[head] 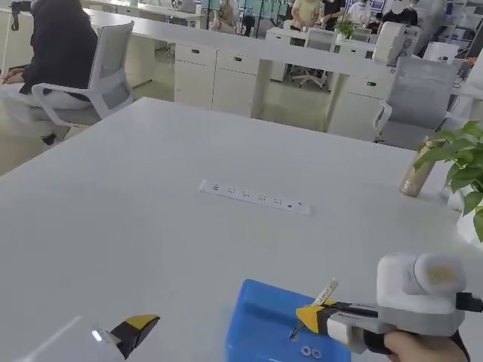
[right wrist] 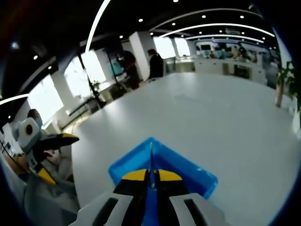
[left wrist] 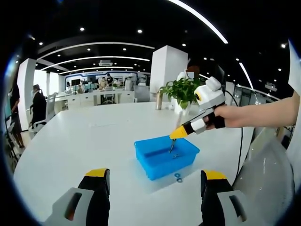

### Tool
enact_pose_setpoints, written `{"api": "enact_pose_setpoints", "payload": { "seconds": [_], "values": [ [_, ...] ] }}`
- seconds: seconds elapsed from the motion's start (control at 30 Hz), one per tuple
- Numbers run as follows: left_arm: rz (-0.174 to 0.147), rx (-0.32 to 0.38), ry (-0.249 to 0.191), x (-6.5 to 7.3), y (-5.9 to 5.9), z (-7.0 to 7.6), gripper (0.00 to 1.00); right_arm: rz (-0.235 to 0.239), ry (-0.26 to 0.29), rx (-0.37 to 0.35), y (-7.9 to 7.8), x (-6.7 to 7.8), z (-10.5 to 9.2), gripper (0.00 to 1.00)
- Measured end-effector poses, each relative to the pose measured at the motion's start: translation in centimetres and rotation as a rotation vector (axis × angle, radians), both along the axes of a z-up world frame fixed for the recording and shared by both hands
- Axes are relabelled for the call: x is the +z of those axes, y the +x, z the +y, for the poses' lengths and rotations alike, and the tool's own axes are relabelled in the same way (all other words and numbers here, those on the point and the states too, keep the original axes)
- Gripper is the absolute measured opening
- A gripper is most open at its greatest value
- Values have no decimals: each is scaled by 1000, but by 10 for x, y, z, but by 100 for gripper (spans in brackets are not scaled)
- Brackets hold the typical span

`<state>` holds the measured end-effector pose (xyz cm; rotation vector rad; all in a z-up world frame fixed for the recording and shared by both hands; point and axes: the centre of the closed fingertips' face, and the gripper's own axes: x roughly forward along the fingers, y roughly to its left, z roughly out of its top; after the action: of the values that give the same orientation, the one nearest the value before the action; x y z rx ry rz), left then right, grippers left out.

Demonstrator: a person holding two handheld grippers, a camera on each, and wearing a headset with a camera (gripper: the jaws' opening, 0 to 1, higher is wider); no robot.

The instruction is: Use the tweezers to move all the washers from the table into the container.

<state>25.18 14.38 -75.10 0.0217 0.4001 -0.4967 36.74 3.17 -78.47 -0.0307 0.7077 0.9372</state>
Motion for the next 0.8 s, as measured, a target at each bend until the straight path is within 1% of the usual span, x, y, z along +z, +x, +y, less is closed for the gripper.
{"api": "enact_pose_setpoints", "payload": {
  "seconds": [0.23, 0.4, 0.6, 0.8],
  "values": [
    [3, -7, 2, -1, -1, -1, 80, 7, -30, 21, 2, -14, 2, 3],
    [5, -6, 4, -1, -1, -1, 79, 12, -60, 17, 5, -23, -2, 3],
    [7, -11, -3, -1, -1, -2, 79, 13, -70, 12, 5, -26, -3, 3],
    [8, -16, 5, -1, -2, -3, 78, 14, -73, 17, 5, -27, -2, 3]
  ]
}}
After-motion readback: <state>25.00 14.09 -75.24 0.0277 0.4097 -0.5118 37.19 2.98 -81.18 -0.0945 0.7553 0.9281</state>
